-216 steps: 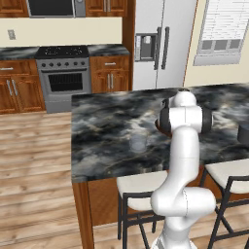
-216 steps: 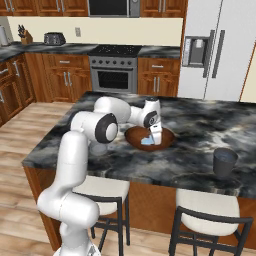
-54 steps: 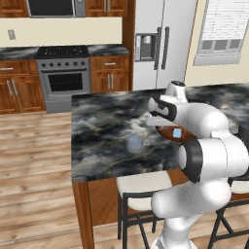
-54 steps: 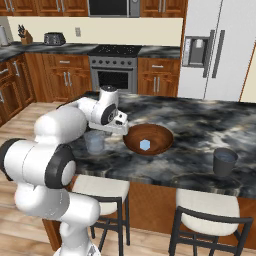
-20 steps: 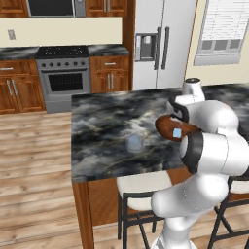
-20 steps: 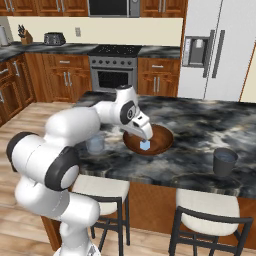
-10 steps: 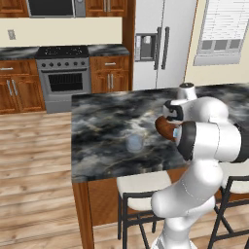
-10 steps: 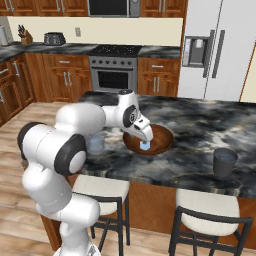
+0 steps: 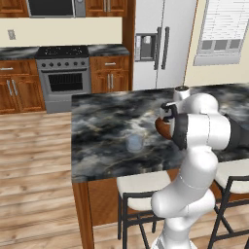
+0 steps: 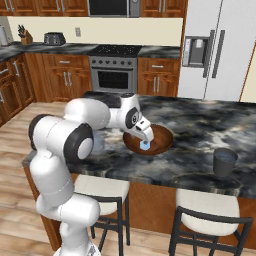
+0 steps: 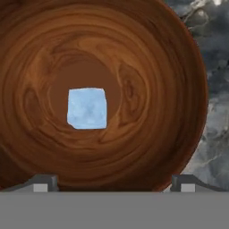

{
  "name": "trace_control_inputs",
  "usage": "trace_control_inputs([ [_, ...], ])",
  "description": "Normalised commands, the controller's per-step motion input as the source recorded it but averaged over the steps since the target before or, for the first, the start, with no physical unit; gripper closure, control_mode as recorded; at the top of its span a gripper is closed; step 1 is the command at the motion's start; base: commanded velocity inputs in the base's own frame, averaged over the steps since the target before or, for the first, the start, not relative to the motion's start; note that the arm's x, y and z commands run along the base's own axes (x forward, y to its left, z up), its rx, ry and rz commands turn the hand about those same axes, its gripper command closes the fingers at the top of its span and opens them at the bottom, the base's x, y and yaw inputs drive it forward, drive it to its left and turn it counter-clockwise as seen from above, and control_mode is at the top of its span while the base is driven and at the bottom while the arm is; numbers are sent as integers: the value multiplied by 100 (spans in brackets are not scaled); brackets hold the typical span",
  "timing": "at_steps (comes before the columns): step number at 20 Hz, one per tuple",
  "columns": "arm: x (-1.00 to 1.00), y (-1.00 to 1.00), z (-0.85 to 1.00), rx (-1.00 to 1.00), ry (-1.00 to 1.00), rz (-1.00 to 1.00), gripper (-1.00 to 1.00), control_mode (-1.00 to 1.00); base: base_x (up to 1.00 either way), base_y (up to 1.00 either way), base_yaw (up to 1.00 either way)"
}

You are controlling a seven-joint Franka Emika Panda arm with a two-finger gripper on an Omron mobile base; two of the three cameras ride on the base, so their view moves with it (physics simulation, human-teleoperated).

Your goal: There are four ice cubes in the ice bowl. Place two ice cubes in each glass of water.

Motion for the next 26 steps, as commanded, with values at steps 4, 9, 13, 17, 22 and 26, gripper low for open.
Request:
trace_control_inputs([
  [4,16,-1,-27,0,0,0,-100,-100,0,0,0],
  [9,17,-11,-29,0,0,0,-100,-100,0,0,0],
  [13,20,-14,-23,0,0,0,-100,-100,0,0,0],
  [17,20,-4,-20,0,0,0,-100,-100,0,0,0],
  [22,26,0,-22,0,0,0,-100,-100,0,0,0],
  [26,27,0,-18,0,0,0,-100,-100,0,0,0],
])
